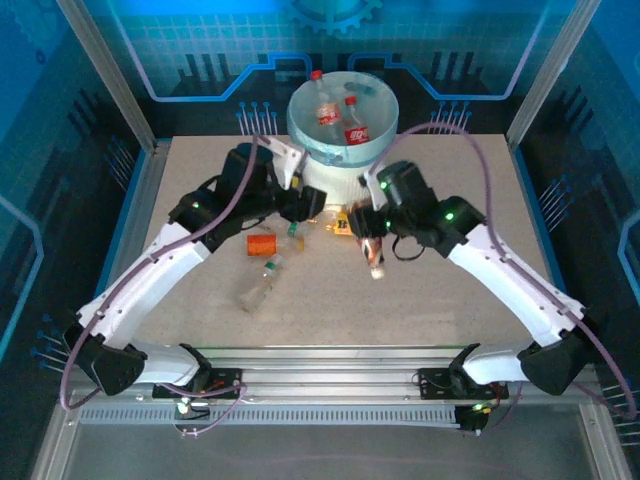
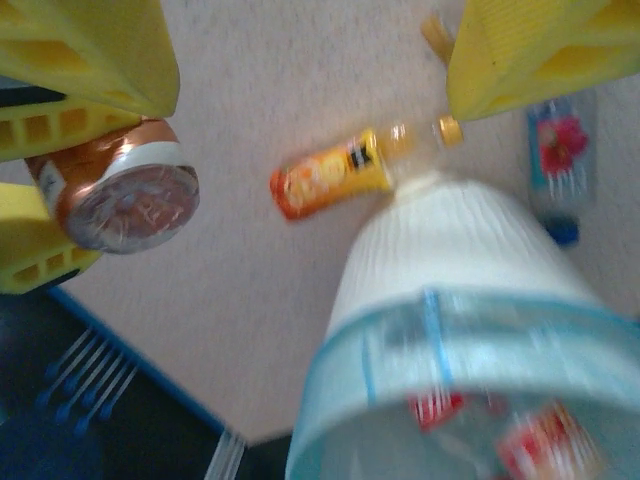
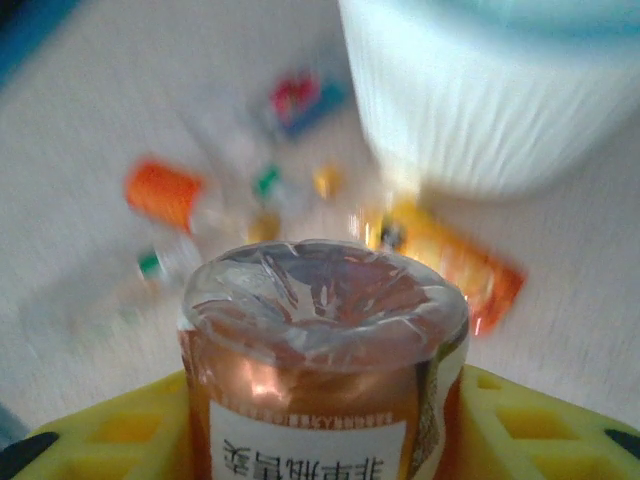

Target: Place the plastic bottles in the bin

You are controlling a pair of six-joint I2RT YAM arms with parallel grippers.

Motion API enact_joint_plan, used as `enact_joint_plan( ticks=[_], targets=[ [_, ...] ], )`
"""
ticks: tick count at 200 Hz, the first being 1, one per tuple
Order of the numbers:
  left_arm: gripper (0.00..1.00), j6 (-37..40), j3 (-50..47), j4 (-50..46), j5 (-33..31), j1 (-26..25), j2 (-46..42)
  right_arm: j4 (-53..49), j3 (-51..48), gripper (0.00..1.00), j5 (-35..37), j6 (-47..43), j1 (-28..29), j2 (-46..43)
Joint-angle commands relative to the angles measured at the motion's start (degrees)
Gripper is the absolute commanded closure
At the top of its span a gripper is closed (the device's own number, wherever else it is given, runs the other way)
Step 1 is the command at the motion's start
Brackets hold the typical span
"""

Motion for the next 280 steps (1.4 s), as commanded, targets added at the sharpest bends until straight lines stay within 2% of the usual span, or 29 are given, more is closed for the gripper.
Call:
enact_joint_plan(
  ticks=[1,42,95,127,193,210,239,280],
  targets=[
    [0.28,3.12,5.99,5.03,-4.34,-0.04,0.55,6.15,8.02,0.50,5.37,-6.38,0.28,1.52],
    [0.28,1.57,16.15,8.96,-4.75,2.82,6.72,19.70,25.68,0.51,8.90,-14.37,-1.86,13.74],
    [0.28,-1.04,25.54,9.90,-2.94,7.69,15.55,21.74,51.60,0.51,8.27,-19.01,-8.08,35.80],
    [0.28,-2.83,32.09,8.78,-0.94,10.07,22.71,20.08,62.75,0.51,8.82,-21.28,-10.09,46.90],
    [0.28,-4.48,41.20,6.16,2.19,11.26,34.04,21.45,62.52,0.45,9.53,-21.64,-12.37,52.48],
    [0.27,-4.71,42.13,6.05,2.64,11.30,35.60,21.11,61.64,0.41,9.98,-21.61,-12.66,52.21],
    [0.27,-5.15,42.31,6.50,3.18,11.30,37.06,21.44,58.90,0.27,10.62,-21.63,-12.76,50.79],
    [0.27,-5.76,42.64,7.12,3.44,11.30,38.14,21.40,58.31,0.27,10.32,-22.06,-12.95,50.33]
  ],
)
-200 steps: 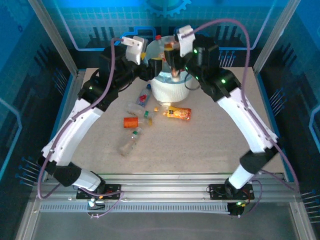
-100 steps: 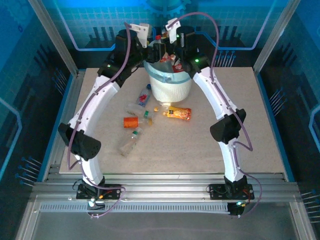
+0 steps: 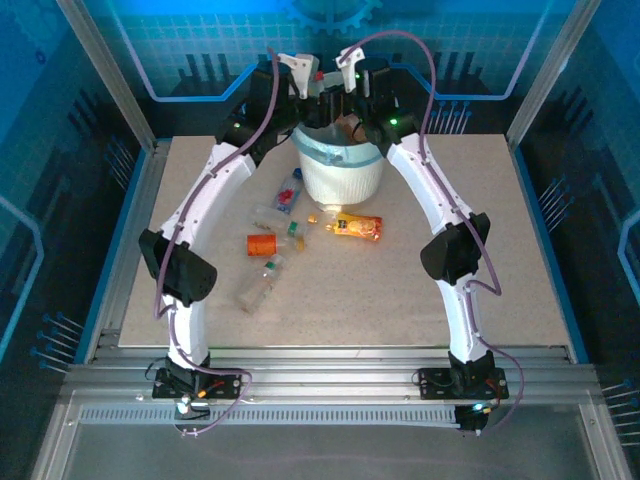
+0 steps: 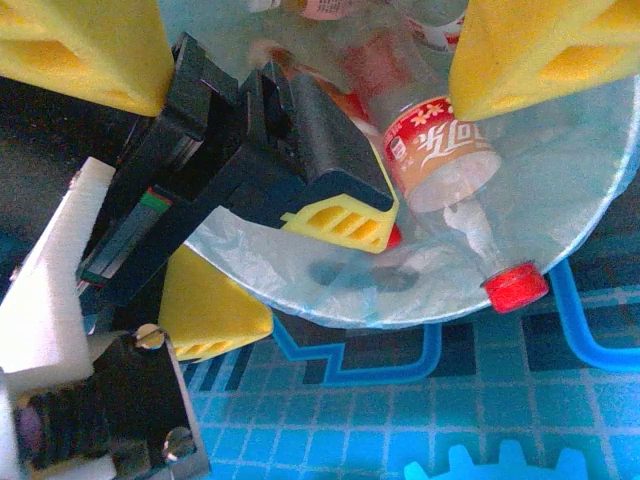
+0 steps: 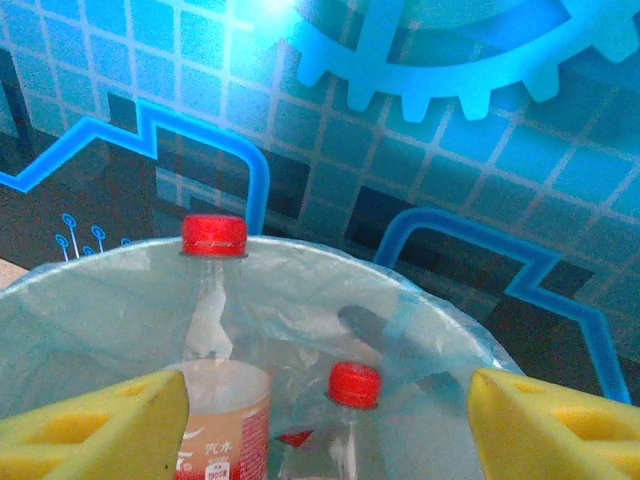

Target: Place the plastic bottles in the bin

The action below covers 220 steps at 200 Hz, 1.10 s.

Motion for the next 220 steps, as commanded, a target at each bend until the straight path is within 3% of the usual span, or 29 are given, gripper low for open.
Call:
enact_joint_plan(
  ticks=[1,78,130,175,220],
  targets=[
    [0.27,-1.58,2.10,0.60,0.99,0.59,1.18,1.64,-0.01,0.27,0.20,-0.54,-0.37,-2.25],
    [0.27,-1.56,3.75,-0.35,1.14,0.73,2.66,-0.39,0.17,0.32,-3.08,1.45,-0.93,-2.78],
    [0.28,0.21,5.00,-5.14,0.66,1.19,-0.33,-8.08,7.04,0.32,-12.86,4.87,0.04,-5.84],
    [0.28,3.77,-11.87,-4.77,-1.73,1.23,-13.43,-16.70,3.38,0.32,-15.12,6.04,4.90,-12.53],
    [0.28,4.35,-31.78,-3.23,-3.78,1.19,-29.58,-15.60,-18.01,0.32,-15.33,4.54,11.19,-24.99]
  ],
)
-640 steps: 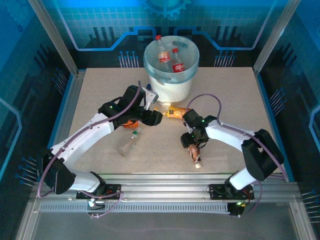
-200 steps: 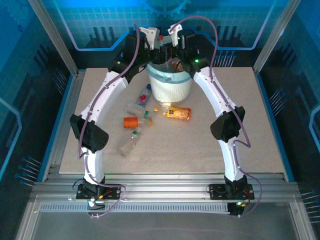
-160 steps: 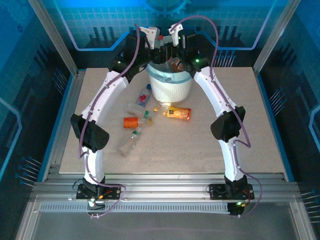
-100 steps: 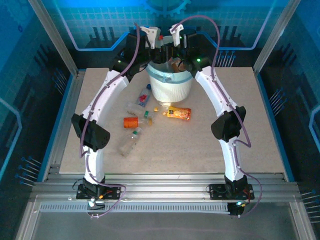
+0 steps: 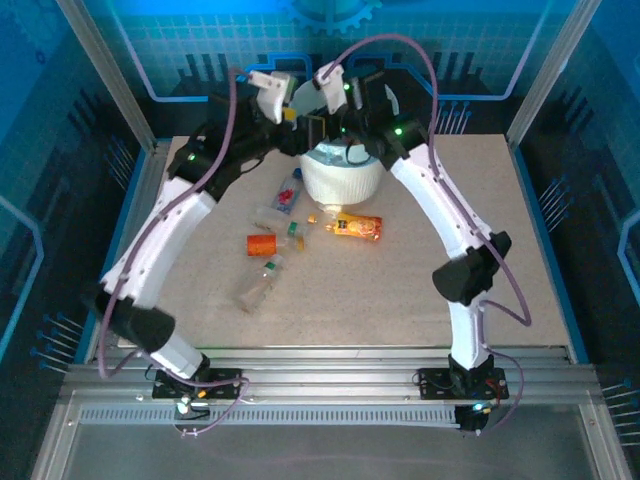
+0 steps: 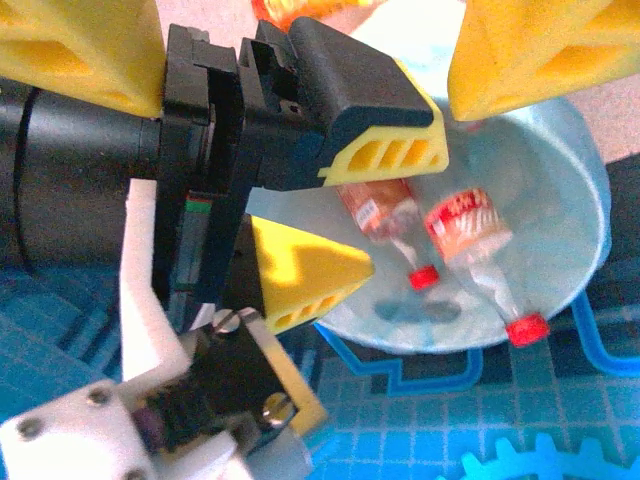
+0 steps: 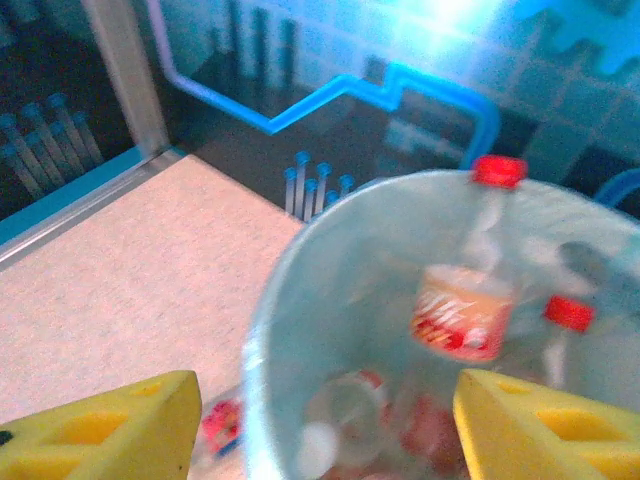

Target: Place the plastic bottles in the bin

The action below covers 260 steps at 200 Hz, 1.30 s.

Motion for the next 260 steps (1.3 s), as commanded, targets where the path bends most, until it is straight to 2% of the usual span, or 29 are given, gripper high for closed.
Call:
enact_joint_plan(
  ticks=[1,49,80,108,156,204,260],
  targets=[
    [0.28,2.11,-9.09,-1.78,-8.49,2.12,-4.54,-0.86,-8.89,0.32,-3.15,-0.77,3.00,-10.33],
    [0.27,3.96,-27.84,-2.38,-9.40,2.21,-20.60,0.96,-31.88,0.32,-1.99,-3.73,4.23,-21.40],
    [0.27,5.77,-36.16,-3.47,-8.05,2.20,-26.28,-0.87,-40.42,0.30,-3.33,-9.92,4.23,-24.21],
    [0.26,6.96,-41.14,-4.05,-6.54,2.26,-28.12,-1.89,-45.22,0.25,-0.30,-16.44,3.94,-22.59],
    [0.24,6.31,-45.38,-1.49,-4.81,2.26,-28.51,-3.61,-43.83,0.23,3.90,-22.49,2.65,-12.32],
    [0.23,6.17,-45.55,-1.14,-3.84,2.35,-27.14,-1.40,-40.19,0.19,7.96,-25.91,2.39,-2.20],
    [0.23,6.66,-45.32,-1.77,-4.47,2.29,-26.59,1.60,-37.00,0.18,10.83,-28.61,1.61,4.63]
  ],
)
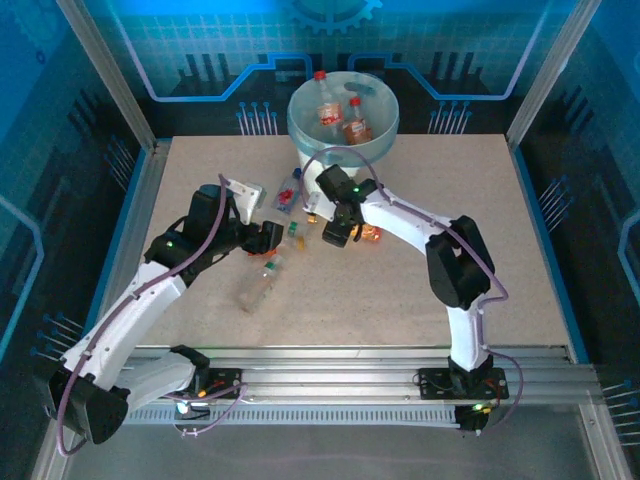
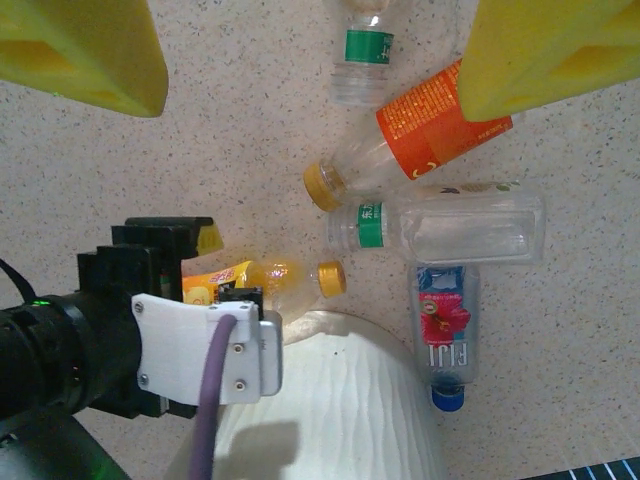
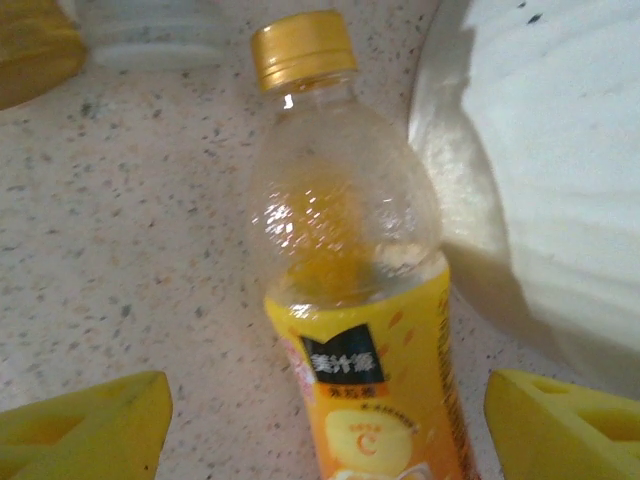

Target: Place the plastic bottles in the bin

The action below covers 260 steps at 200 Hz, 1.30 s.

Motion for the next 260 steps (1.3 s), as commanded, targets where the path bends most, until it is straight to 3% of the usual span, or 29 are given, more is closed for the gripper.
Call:
enact_joint_plan(
  ticks=[1,114,159,203,260],
  targets=[
    [0.23,1.00,0.10,0.64,0.51,-0.03,0.45,1.37,2.68,0.17,1.82,-2.35,-1.11,2.48],
    [0.23,0.60,0.01,0.67,0.47,0.01,1.23,2.26,2.43,0.18,0.35,-3.12,-1.65,9.40],
    [0.23,0.50,0.59,0.51,0.64,0.01,1.59,1.21,2.01,0.26,-0.77,-2.92,-1.31,9.71],
    [0.23,0.36,2.38,-1.10,0.59,0.05,0.70,-0.41,-0.04,0.42,-1.14,-2.66,0.71,4.07],
    [0.23,-0.15,8.74,-1.70,1.64,-0.04,-1.64,-4.16,-3.27,0.46,-3.82,-0.04,3.83,-9.78]
  ],
)
